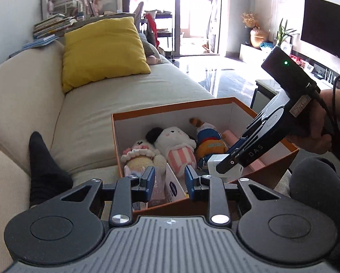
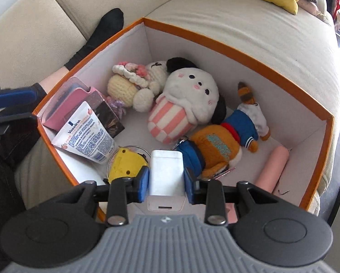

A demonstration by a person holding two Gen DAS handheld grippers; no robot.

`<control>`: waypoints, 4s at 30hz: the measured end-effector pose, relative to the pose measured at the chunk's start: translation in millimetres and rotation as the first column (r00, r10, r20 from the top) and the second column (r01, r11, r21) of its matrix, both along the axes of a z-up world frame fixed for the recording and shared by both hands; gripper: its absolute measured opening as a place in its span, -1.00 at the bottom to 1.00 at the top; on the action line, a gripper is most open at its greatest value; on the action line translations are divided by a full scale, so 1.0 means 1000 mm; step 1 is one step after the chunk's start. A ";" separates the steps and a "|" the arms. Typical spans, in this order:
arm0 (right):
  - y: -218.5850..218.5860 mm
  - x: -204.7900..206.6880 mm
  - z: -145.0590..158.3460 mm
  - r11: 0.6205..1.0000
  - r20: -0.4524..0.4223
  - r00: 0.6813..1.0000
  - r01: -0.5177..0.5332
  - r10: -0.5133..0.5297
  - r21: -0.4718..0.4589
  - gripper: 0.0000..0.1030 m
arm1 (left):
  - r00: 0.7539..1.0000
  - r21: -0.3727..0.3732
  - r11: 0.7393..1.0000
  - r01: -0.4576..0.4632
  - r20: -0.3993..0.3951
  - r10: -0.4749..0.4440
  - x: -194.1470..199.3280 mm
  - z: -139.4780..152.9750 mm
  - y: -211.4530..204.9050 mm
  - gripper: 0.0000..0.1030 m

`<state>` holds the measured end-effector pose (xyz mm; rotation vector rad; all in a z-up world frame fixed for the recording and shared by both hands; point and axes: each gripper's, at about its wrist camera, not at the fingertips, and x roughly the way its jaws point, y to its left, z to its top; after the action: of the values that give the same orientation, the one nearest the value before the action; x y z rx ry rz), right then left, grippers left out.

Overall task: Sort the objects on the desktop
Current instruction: 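Lower the selfie stick into the box and open the left gripper while the right gripper lowers the charger, then open the right gripper to release the white charger into the box, then withdraw both open grippers up from the box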

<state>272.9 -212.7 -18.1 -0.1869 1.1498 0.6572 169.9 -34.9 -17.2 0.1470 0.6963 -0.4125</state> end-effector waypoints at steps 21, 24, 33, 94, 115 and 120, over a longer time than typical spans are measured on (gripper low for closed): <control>0.049 -0.005 -0.013 0.999 -0.053 0.999 0.001 0.001 0.043 -0.32 | 0.988 -0.082 0.986 -0.147 -0.066 0.142 -0.029 -0.008 0.039 -0.28; 0.048 -0.005 -0.014 0.999 -0.069 0.998 0.015 -0.012 0.043 -0.28 | 0.987 -0.083 0.984 -0.156 -0.061 0.151 -0.032 -0.007 0.044 -0.26; 0.047 -0.006 -0.011 0.998 -0.079 0.996 0.032 -0.028 0.053 -0.26 | 0.987 -0.097 0.983 -0.154 -0.056 0.149 -0.040 -0.003 0.049 -0.04; 0.006 -0.148 0.014 0.901 0.495 0.754 0.382 -0.433 0.206 0.44 | 0.911 -0.126 0.911 -0.393 0.082 0.405 -0.062 -0.022 -0.007 0.76; 0.007 -0.145 0.003 0.900 0.480 0.762 0.388 -0.434 0.197 0.45 | 0.904 -0.087 0.902 -0.422 0.028 0.426 -0.055 -0.032 -0.004 0.76; 0.007 -0.145 0.003 0.900 0.478 0.763 0.384 -0.435 0.205 0.46 | 0.903 -0.079 0.902 -0.425 0.028 0.428 -0.054 -0.032 -0.005 0.76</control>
<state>127.5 -205.5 -14.9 -0.0173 0.6018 0.2376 115.5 -40.1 -49.1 -0.0662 0.6474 -0.0110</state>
